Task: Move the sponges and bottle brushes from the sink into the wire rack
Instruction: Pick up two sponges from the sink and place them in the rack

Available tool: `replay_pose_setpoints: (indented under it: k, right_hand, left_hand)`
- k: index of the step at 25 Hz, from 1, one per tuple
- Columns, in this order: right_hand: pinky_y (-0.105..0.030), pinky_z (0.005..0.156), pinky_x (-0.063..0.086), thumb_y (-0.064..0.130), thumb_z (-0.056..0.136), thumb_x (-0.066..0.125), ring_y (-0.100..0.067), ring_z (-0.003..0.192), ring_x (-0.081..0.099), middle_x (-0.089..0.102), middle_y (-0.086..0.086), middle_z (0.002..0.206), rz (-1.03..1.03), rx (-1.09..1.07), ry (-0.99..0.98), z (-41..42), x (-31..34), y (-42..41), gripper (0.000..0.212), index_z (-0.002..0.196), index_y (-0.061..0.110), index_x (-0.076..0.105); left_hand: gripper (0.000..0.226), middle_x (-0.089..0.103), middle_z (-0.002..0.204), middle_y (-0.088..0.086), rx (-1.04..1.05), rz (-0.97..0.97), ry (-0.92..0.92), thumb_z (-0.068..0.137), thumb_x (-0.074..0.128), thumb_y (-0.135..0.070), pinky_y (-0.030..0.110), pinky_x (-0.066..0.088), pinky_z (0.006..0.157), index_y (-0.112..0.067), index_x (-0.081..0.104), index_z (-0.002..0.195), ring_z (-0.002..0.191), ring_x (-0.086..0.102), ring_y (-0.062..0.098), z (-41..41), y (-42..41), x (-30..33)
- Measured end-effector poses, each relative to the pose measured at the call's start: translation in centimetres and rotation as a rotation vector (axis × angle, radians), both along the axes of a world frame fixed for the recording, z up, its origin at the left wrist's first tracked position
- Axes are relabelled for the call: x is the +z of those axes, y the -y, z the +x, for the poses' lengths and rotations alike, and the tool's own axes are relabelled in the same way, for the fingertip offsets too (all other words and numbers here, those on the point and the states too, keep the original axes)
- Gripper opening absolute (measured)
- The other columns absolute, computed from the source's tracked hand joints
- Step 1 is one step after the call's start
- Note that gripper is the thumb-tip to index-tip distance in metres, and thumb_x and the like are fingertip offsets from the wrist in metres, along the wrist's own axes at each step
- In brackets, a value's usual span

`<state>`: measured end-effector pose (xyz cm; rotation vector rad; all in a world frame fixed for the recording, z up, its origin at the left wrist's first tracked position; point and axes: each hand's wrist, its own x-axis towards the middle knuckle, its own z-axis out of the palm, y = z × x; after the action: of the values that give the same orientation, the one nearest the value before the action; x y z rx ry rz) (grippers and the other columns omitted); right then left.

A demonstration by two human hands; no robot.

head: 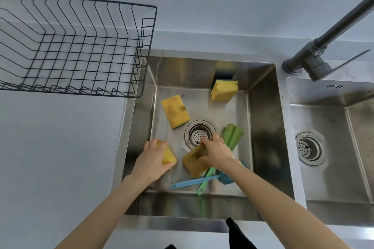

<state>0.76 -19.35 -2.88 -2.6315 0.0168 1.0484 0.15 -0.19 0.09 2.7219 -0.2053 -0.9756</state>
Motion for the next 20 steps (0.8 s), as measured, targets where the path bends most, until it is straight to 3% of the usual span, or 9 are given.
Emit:
replay_pose_setpoints:
  k: [7, 16, 20]
  right_hand:
    - [-0.042, 0.086, 0.051, 0.033, 0.087, 0.060, -0.035, 0.105, 0.057, 0.041, -0.012, 0.126, 0.017, -0.227, 0.116, -1.9, 1.9, 1.8, 0.040, 0.121, 0.015, 0.047]
    - [-0.028, 0.070, 0.049, 0.041, 0.087, 0.057, -0.015, 0.082, 0.055, 0.057, -0.003, 0.102, 0.156, -0.415, 0.334, -3.6, 4.8, 1.6, 0.034, 0.105, 0.013, 0.055]
    - [-0.029, 0.071, 0.052, 0.041, 0.088, 0.057, -0.019, 0.084, 0.061, 0.060, -0.003, 0.097, 0.266, -0.539, 0.338, -3.9, 6.0, 1.1, 0.031, 0.100, 0.013, 0.054]
  left_hand:
    - [0.056, 0.029, 0.138, 0.009, 0.080, -0.047, 0.093, 0.083, 0.053, -0.046, 0.037, 0.046, 0.092, -0.021, 0.037, 0.130, 0.126, 0.034, 0.026, -1.0, 0.2, 1.9]
    - [0.054, 0.042, 0.129, 0.010, 0.275, -0.145, 0.306, 0.081, 0.054, -0.049, 0.034, 0.048, 0.080, -0.021, 0.046, 0.128, 0.110, 0.053, 0.026, -2.3, -0.2, 4.8]
    - [0.055, 0.039, 0.123, 0.010, 0.340, -0.219, 0.357, 0.080, 0.058, -0.046, 0.029, 0.043, 0.073, -0.019, 0.045, 0.126, 0.104, 0.054, 0.026, -3.1, -0.8, 6.0]
